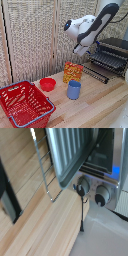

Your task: Extend the gripper towards the oven tray handle. Grasp the handle and carefully pull the tray out of the oven. Move the gripper above the red bowl. Grab the red bowl gently. Lift the bowl and place it onto the oven tray.

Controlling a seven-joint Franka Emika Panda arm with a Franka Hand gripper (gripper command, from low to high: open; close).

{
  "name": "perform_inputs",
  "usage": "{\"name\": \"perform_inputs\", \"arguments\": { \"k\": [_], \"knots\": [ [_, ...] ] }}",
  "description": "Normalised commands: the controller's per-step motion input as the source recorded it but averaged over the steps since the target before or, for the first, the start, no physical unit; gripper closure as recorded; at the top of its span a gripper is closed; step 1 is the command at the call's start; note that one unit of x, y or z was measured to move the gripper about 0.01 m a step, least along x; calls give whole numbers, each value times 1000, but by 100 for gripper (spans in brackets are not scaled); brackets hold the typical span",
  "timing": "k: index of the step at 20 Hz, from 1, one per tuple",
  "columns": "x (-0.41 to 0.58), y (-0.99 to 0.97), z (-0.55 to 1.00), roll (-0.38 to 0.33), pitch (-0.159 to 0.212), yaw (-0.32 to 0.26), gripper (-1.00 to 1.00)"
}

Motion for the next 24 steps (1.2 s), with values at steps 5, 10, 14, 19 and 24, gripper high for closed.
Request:
{"name": "perform_inputs", "arguments": {
  "k": [5, 10, 14, 19, 24],
  "knots": [
    [261, 343, 437, 176, -11, -158, -100],
    [271, 355, 417, 186, -7, -152, -100],
    [303, 423, 313, 242, 0, -124, -100],
    [275, 490, 245, 277, 0, -101, -100],
    [215, 496, 225, 288, 0, -103, -100]
  ]
}}
